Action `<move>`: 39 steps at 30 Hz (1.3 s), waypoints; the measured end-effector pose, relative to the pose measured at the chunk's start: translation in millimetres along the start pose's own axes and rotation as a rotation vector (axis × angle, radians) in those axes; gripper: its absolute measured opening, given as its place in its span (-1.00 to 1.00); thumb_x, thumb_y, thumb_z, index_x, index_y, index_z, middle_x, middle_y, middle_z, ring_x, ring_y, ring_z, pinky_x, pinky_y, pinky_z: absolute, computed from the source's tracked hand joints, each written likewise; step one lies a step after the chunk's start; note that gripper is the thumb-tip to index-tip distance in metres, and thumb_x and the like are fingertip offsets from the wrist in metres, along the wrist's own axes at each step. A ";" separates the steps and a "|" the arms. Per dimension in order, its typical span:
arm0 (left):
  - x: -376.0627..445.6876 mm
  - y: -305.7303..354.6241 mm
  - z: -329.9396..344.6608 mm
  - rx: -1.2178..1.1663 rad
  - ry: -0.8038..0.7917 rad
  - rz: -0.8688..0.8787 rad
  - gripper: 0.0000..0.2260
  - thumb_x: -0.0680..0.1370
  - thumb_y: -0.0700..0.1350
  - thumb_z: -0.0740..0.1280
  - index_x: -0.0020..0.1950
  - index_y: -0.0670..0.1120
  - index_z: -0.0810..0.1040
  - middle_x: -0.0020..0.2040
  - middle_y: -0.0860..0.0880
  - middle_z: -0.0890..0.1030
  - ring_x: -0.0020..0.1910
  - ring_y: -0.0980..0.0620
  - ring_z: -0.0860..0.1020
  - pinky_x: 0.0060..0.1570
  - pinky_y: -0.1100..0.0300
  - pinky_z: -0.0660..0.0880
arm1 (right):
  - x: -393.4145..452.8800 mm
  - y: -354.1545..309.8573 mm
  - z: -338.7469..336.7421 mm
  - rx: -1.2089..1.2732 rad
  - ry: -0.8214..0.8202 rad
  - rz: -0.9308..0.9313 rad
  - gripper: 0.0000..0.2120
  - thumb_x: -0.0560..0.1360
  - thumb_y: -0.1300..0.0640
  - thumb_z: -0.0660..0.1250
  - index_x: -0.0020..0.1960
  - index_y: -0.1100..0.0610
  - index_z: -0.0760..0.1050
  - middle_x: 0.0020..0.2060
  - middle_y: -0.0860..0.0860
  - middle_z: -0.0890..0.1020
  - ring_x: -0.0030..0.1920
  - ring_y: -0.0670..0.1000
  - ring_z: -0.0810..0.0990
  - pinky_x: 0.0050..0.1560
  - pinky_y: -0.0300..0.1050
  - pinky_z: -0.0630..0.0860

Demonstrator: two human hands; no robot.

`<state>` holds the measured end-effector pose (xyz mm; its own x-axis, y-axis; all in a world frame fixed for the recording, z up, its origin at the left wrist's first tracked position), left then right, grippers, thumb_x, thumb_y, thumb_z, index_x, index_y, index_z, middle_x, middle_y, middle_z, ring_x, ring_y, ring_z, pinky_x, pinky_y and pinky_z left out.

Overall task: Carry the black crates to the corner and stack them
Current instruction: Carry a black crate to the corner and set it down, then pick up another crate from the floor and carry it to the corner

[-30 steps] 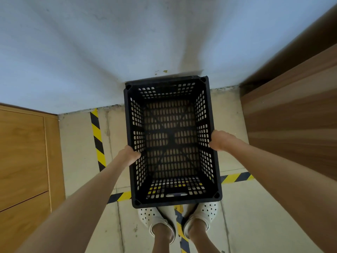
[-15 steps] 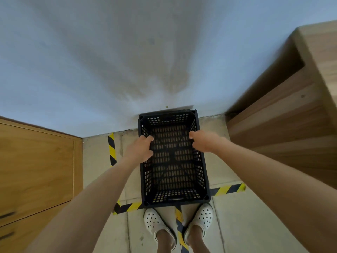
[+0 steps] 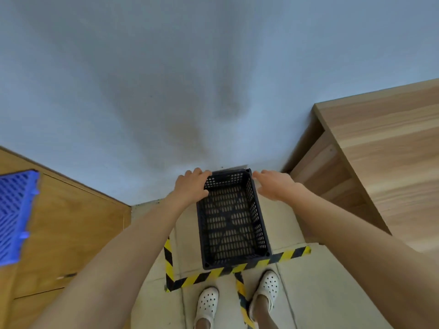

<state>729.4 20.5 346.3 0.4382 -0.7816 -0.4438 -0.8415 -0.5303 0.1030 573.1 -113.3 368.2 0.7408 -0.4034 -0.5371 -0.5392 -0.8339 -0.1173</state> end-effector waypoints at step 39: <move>-507.7 531.5 63.1 0.743 0.277 1.328 -0.47 0.55 -0.04 0.32 0.49 0.01 0.25 0.40 -0.09 0.36 0.37 -0.18 0.35 0.29 -0.10 0.35 | -755.1 48.1 269.3 0.522 0.261 1.156 -0.57 0.59 0.14 0.13 0.46 0.06 0.27 0.38 0.11 0.38 0.37 0.17 0.37 0.28 0.10 0.36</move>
<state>39.7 156.2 570.2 -0.7545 -0.6210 -0.2123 -0.5849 0.7830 -0.2118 -120.0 252.7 543.3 -0.2331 -0.8976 -0.3742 -0.9631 0.2663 -0.0389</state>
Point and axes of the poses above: each hand's wrist, its own x-axis towards the middle knuckle, its own z-axis out of the palm, y = z × x, the point moved 9 cm from there along x, towards the middle knuckle
